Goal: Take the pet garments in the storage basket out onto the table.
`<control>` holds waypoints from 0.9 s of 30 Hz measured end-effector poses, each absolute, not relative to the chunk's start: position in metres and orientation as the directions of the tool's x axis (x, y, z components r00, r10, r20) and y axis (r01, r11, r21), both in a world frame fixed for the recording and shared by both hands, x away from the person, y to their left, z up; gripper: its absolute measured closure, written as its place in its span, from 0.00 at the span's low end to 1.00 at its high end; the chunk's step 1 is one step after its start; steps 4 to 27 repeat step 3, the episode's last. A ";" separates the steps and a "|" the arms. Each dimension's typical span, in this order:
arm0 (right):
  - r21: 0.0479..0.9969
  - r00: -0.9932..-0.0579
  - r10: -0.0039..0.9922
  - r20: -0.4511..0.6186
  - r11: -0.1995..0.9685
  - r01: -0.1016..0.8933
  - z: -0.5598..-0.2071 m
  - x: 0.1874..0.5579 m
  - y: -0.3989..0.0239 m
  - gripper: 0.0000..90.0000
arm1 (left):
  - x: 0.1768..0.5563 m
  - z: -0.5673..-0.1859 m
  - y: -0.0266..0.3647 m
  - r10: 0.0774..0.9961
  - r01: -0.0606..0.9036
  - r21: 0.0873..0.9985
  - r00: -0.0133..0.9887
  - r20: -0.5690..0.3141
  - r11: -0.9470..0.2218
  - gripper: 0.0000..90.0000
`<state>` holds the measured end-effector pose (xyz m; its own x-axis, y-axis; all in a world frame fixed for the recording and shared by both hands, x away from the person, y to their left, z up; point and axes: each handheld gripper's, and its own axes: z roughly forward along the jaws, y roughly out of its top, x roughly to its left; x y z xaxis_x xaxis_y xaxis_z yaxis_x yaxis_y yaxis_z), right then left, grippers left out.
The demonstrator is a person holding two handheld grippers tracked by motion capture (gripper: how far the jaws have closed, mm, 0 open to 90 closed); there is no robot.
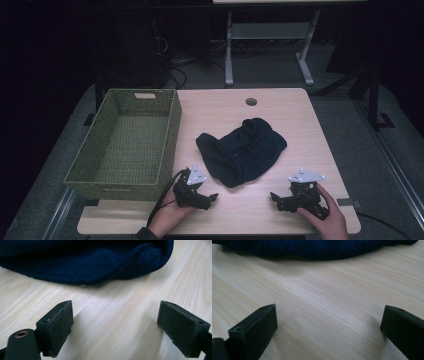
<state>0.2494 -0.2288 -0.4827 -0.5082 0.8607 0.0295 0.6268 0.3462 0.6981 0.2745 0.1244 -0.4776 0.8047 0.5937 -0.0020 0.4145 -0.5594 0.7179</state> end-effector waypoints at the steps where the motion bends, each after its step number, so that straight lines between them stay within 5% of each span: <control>1: 0.699 -0.509 0.860 0.029 0.347 0.626 -0.483 0.250 -0.229 0.00 | 0.274 -0.478 0.124 0.593 0.414 0.718 0.805 -0.001 -0.560 0.14; 27: 0.698 -0.508 0.861 0.030 0.347 0.627 -0.483 0.249 -0.229 0.00 | 0.274 -0.478 0.125 0.593 0.414 0.718 0.805 -0.002 -0.560 0.14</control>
